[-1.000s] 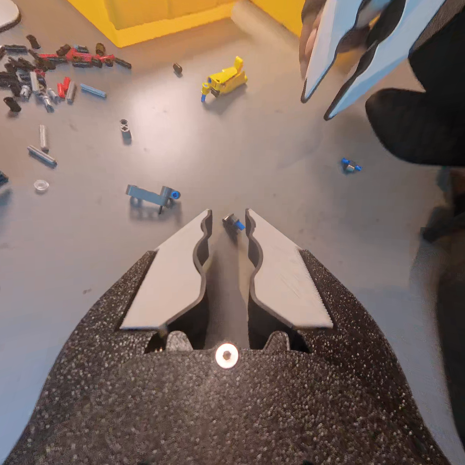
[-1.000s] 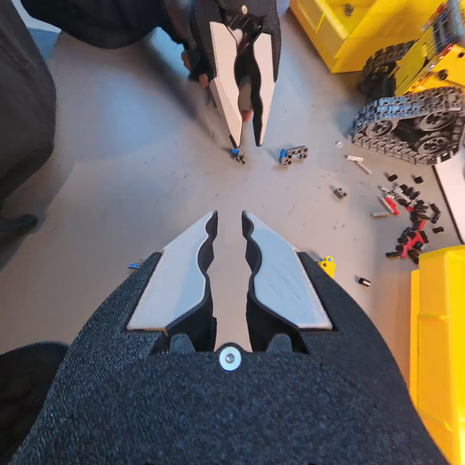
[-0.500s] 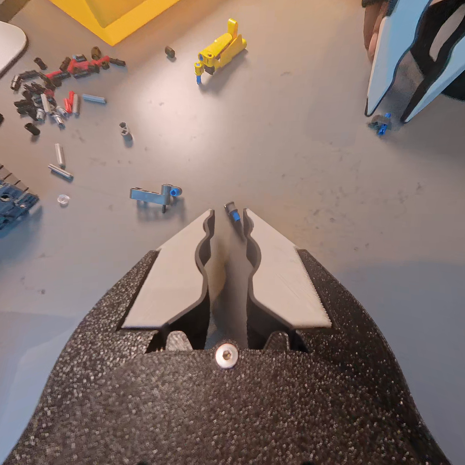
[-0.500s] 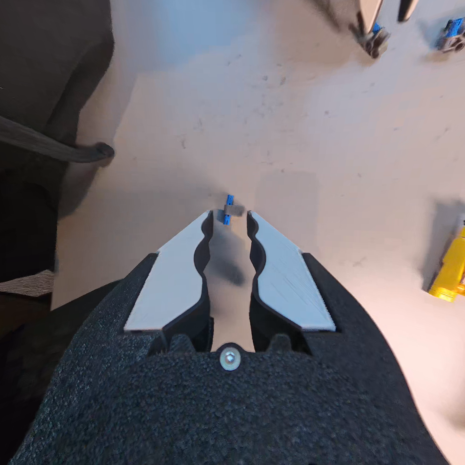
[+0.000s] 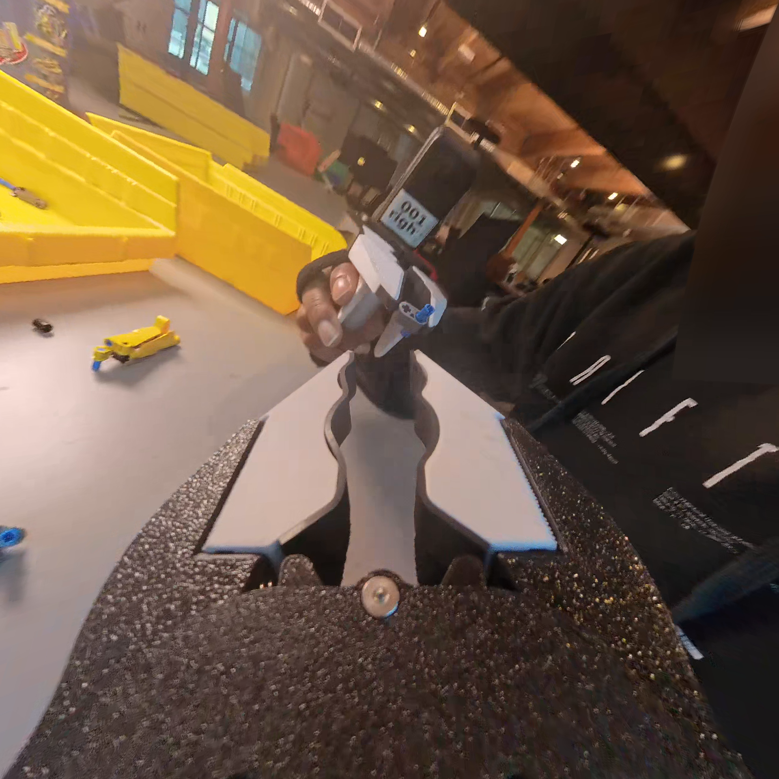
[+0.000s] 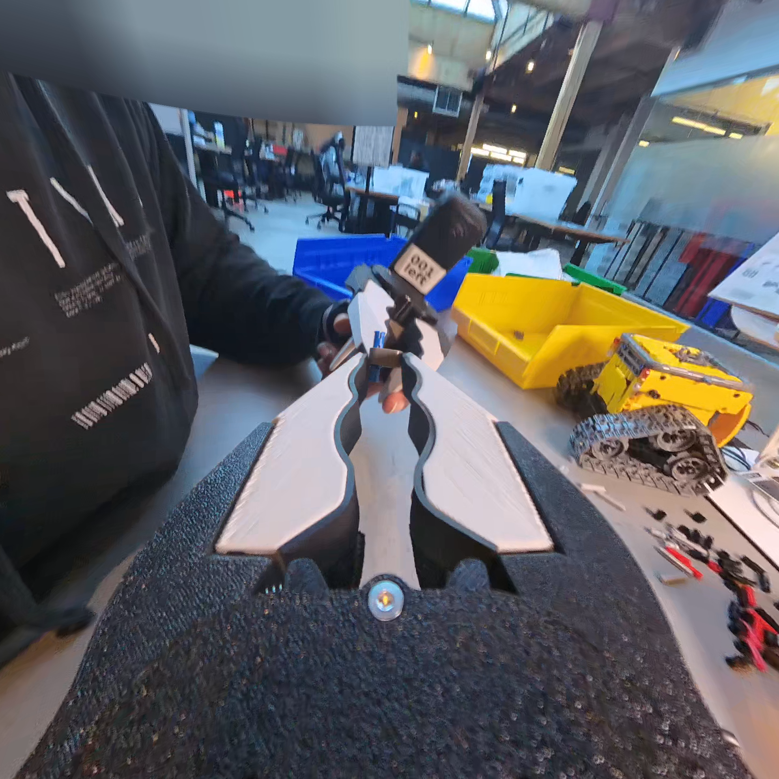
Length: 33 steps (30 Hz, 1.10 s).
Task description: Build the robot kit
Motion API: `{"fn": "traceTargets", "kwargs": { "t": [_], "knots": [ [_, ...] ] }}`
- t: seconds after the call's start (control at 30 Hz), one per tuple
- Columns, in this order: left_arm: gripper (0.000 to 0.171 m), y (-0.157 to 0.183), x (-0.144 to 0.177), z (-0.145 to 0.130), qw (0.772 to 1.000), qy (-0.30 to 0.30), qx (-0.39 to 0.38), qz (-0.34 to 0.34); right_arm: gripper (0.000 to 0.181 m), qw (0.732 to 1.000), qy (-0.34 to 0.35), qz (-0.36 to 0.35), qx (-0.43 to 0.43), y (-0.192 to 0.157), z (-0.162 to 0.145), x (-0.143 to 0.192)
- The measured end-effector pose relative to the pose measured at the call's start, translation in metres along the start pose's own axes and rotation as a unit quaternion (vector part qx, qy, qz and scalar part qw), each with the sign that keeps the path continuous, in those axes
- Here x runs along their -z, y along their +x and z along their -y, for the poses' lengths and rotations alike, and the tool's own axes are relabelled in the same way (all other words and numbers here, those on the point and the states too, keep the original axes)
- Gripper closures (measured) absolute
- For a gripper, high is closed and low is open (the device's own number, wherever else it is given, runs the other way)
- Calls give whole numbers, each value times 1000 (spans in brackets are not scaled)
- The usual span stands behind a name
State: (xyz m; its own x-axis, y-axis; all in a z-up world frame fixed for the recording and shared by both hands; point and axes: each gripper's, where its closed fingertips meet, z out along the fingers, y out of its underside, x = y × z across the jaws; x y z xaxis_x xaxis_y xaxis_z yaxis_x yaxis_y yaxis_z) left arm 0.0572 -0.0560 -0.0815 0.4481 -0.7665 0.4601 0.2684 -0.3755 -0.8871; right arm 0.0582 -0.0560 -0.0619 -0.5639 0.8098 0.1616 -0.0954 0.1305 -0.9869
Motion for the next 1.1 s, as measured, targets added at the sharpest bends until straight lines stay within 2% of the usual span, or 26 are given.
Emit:
{"fn": "traceTargets", "kwargs": {
  "t": [0.1, 0.23, 0.4, 0.53, 0.7, 0.83, 0.93, 1.03, 1.1],
  "knots": [
    [146, 11, 3, 12, 996, 47, 49, -57, 165, 1000, 26, -2, -1, 0, 8, -10],
    [146, 25, 5, 16, 989, 66, 75, -108, 165, 999, 34, -2, -1, 0, 8, -21],
    [158, 19, 6, 14, 989, 56, 93, -104, 166, 999, 19, -19, 35, 2, -1, -23],
    [159, 9, 7, 3, 996, 11, 56, -64, 166, 995, -30, -31, 95, 2, -14, -22],
    [159, -4, 9, -21, 996, -87, 1, -10, 165, 978, -119, -21, 169, 1, -37, -18],
    [159, -8, 11, -41, 989, -150, 15, -9, 162, 946, -195, 17, 257, -7, -54, -21],
    [159, -11, 11, -50, 985, -169, 46, -15, 163, 927, -231, 54, 292, -16, -66, -26],
    [159, -13, 13, -58, 980, -189, 65, -17, 166, 918, -245, 79, 300, -23, -76, -33],
    [159, -14, 16, -62, 978, -194, 71, -16, 167, 922, -243, 80, 290, -23, -79, -34]
  ]
}}
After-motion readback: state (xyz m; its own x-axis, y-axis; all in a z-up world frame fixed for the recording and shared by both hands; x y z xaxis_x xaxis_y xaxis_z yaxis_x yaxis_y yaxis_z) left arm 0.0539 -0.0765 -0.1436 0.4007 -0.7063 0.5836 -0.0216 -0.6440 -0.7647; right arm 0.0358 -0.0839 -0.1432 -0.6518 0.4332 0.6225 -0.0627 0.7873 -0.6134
